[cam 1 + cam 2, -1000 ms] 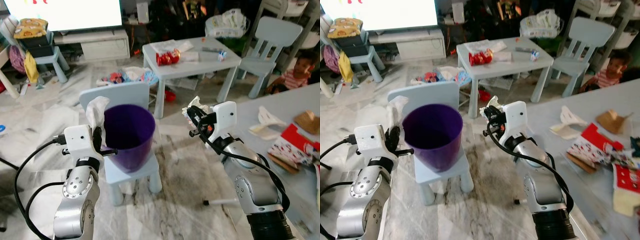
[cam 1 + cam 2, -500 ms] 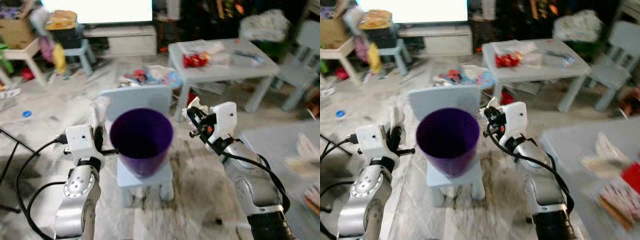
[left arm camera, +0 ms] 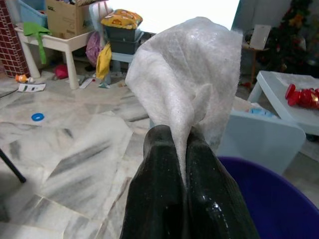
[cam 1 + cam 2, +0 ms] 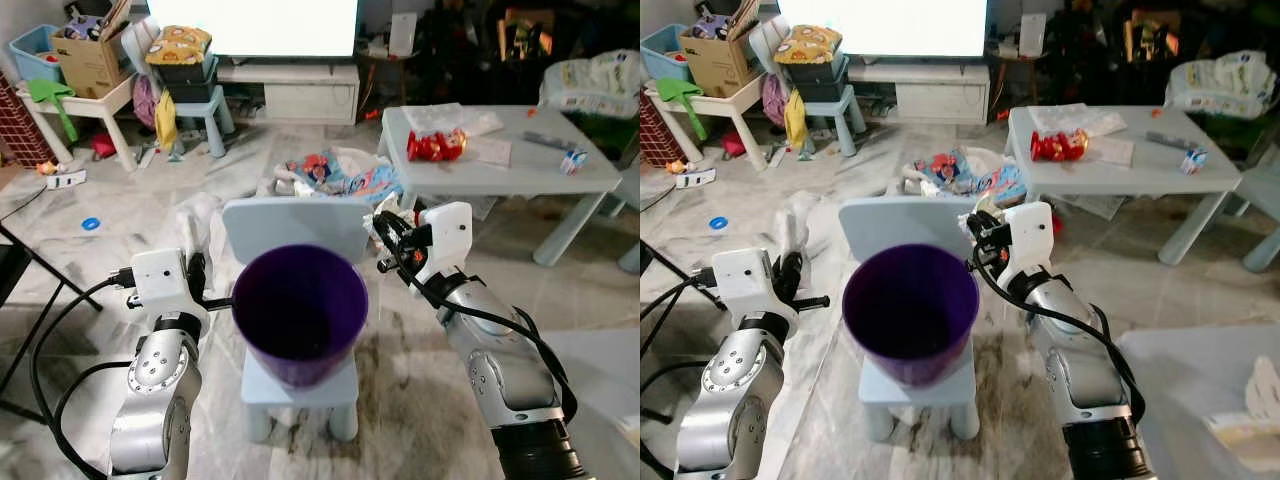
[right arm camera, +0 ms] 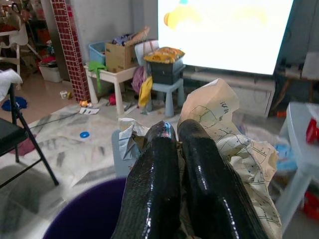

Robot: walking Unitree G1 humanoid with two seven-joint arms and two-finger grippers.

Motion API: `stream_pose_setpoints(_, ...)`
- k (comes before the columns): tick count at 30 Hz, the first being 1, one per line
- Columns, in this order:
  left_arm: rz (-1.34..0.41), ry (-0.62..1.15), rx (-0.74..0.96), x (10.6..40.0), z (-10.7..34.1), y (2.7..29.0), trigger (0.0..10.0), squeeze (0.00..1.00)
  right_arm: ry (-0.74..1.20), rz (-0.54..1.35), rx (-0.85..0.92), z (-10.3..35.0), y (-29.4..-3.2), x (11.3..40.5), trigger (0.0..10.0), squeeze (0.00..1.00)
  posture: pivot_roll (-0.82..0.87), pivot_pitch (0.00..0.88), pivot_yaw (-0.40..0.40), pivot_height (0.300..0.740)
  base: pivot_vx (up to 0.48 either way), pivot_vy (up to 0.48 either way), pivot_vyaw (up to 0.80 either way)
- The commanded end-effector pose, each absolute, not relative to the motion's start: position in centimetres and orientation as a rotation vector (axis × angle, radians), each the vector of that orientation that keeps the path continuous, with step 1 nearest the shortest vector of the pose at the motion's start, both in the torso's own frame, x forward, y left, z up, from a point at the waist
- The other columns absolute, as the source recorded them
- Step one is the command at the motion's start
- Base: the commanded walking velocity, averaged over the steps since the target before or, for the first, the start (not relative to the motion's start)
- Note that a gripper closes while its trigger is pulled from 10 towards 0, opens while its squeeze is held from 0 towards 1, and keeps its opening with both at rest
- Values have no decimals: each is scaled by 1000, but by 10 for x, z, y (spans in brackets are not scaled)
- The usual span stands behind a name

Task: Picking trash to rubbish bin

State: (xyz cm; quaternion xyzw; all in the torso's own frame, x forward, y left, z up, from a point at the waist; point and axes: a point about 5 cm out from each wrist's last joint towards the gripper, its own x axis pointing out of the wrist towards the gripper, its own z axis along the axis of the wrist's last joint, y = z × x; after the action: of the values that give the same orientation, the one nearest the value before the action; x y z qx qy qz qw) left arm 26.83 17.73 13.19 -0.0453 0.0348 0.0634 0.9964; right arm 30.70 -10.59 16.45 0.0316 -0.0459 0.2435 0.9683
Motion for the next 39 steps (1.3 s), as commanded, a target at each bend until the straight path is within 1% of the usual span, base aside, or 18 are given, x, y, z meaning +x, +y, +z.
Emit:
stream_pose_setpoints(1,143,74,-82,268,131,182,0,0,-101,504,73,167,-101,307,0,0,79,79,-51,740,330,0,0)
stream_pose_setpoints(6,140,71,-92,268,131,181,0,0,-108,504,74,169,-100,307,0,0,80,78,-48,740,320,0,0)
stream_pose_setpoints(9,121,71,-81,269,131,180,0,0,-113,503,76,170,-100,307,0,0,82,79,-47,740,0,0,0)
stream_pose_setpoints(14,41,217,-129,277,109,174,0,0,-118,491,76,171,-102,308,0,0,76,82,-53,740,0,0,0)
stream_pose_setpoints(16,35,231,-134,278,107,174,0,0,-119,490,76,171,-102,307,0,0,76,82,-53,740,0,0,0)
stream_pose_setpoints(18,7,305,-117,283,95,172,0,0,-126,480,72,173,-103,307,0,0,58,86,-52,740,0,0,0)
stream_pose_setpoints(27,-66,407,-132,297,81,165,0,0,-139,453,58,179,-111,304,0,0,13,104,-48,740,0,0,0)
stream_pose_setpoints(28,-129,499,-188,304,70,154,0,0,-146,429,40,184,-118,301,0,0,-42,121,-47,740,0,0,0)
stream_pose_setpoints(31,-151,535,-210,306,66,151,0,0,-149,421,34,186,-121,299,0,0,-42,121,-47,740,0,0,0)
stream_pose_setpoints(32,-175,575,-267,307,62,144,863,0,-153,412,28,188,-124,297,0,0,-66,126,-48,740,0,0,0)
stream_pose_setpoints(33,-214,616,-319,309,57,133,2392,0,-154,395,19,190,-129,295,0,0,-93,127,-50,740,0,0,0)
stream_pose_setpoints(35,-258,662,-380,312,51,119,2392,0,-154,373,6,192,-135,290,0,0,-105,126,-49,740,0,0,0)
stream_pose_setpoints(36,-270,679,-384,313,48,114,2471,0,-153,364,-2,193,-138,288,0,0,-129,126,-45,740,0,0,0)
stream_pose_setpoints(39,-277,703,-396,314,42,108,2627,0,-151,344,-17,194,-144,283,0,0,-156,123,-39,740,0,0,0)
